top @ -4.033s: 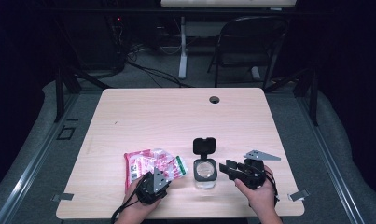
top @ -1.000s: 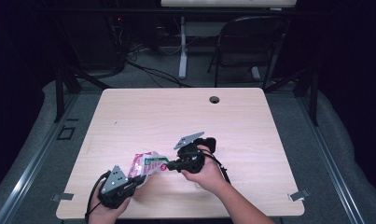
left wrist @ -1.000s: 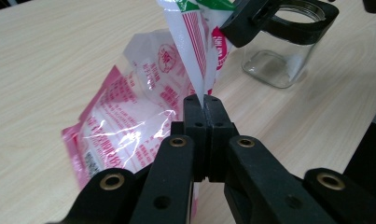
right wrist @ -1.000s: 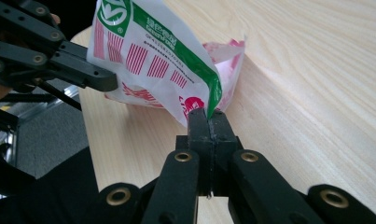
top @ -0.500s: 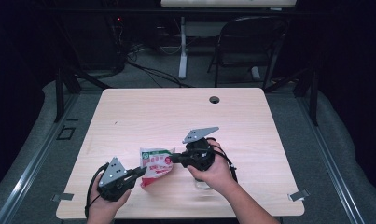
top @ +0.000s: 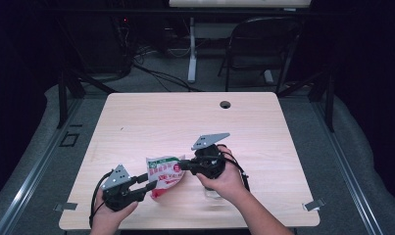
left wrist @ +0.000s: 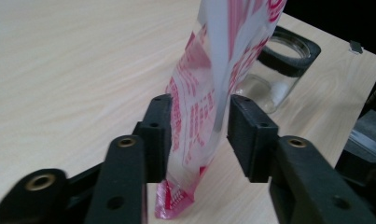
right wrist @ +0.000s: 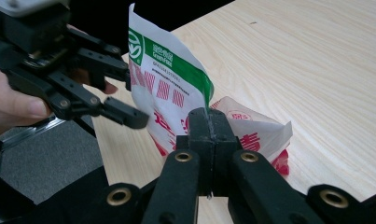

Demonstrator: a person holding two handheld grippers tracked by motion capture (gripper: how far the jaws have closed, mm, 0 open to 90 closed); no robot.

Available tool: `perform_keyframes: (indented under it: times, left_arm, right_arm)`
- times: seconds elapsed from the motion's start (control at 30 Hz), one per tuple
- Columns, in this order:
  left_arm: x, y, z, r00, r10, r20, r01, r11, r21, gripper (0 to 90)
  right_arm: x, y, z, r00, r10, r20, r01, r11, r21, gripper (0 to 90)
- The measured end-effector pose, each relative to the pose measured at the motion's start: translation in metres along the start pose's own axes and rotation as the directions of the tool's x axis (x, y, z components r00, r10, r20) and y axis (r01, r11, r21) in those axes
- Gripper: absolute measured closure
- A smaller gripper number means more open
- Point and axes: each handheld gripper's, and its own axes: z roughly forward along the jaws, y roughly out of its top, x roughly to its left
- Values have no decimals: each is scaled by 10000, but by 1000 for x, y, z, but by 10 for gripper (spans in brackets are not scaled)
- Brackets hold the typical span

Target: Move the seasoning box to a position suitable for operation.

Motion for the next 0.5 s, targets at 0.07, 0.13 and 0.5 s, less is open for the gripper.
perform_keyframes:
  times: [0.07,0.13,0.5]
  left_arm:
    - [1,-3,5,9999,-106,115,104,9998,167,492]
    - [0,-6,10,9998,-156,123,153,9996,250,472]
    - [1,-19,40,9993,-384,16,381,9962,786,375]
  right_arm:
    - [0,0,0,10000,-22,18,22,10000,-4,900]
    - [1,0,0,10000,-23,34,23,10000,-35,900]
    - [-1,-2,-1,10000,-22,-44,22,10000,-41,900]
